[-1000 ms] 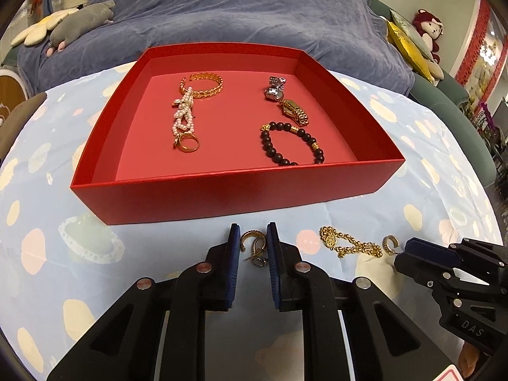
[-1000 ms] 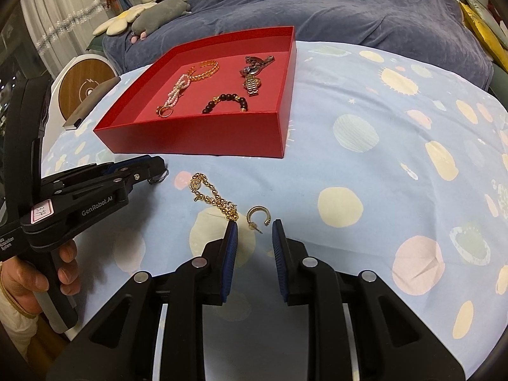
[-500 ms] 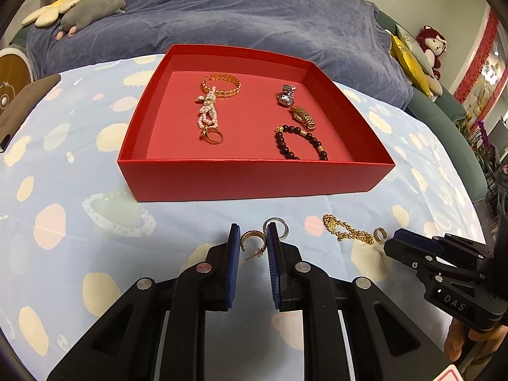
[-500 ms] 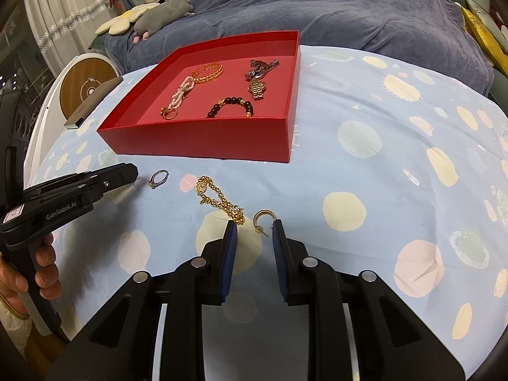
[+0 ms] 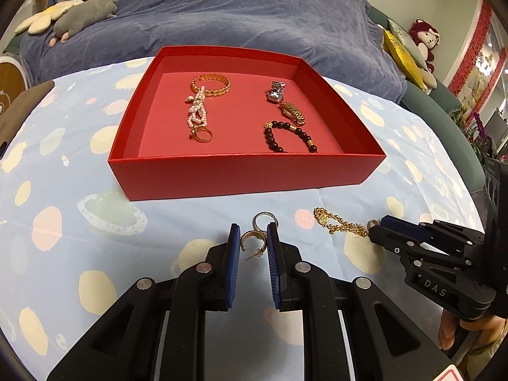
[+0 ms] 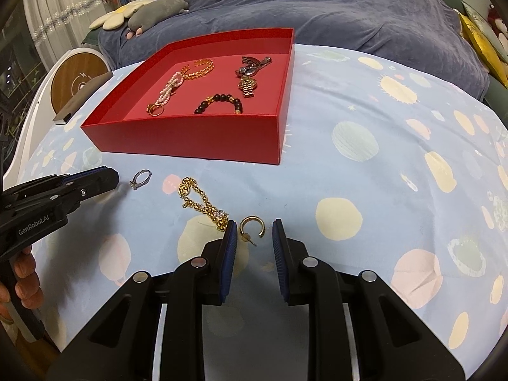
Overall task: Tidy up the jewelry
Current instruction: 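Grasp a gold hoop earring with the left tool while the right tool grasps another hoop earring, then carry both hoop earrings into the red box and open both tools, then move the left tool to the silver ring while the right tool approaches the gold chain bracelet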
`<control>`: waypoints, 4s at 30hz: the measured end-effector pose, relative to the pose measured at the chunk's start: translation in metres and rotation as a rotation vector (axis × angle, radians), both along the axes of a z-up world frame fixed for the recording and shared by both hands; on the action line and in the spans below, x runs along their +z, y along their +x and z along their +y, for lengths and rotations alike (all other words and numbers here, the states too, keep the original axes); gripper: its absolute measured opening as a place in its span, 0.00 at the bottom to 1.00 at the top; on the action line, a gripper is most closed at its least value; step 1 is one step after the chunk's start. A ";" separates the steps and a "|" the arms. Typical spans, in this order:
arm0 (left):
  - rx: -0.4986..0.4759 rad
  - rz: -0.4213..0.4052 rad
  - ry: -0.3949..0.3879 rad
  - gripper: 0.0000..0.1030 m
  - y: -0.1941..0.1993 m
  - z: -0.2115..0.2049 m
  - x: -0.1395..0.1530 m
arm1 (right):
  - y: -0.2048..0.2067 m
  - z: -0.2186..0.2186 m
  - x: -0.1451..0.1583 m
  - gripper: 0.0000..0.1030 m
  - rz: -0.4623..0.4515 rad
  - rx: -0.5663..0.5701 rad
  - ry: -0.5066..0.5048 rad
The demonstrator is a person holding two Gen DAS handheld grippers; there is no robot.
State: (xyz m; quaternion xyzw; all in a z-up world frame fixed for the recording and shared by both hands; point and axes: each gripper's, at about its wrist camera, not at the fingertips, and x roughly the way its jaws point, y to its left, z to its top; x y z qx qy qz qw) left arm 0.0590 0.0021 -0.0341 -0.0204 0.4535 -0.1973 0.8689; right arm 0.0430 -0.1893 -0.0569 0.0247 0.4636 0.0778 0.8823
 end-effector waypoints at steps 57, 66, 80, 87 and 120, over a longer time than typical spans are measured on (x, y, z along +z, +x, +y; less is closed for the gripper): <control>0.097 -0.103 0.022 0.14 0.107 0.012 0.054 | 0.122 0.019 0.071 0.15 -0.110 0.016 0.148; 0.106 -0.007 0.017 0.14 0.131 0.026 0.025 | 0.164 0.022 0.033 0.16 -0.040 -0.022 0.197; 0.181 -0.071 -0.029 0.43 0.121 0.048 0.053 | 0.142 0.007 0.056 0.29 -0.092 -0.035 0.212; 0.167 -0.091 -0.051 0.43 0.085 0.049 0.068 | 0.075 -0.004 0.078 0.31 -0.115 -0.004 0.194; 0.007 0.016 0.087 0.50 0.017 -0.011 -0.004 | 0.015 0.039 0.002 0.27 -0.021 0.105 -0.095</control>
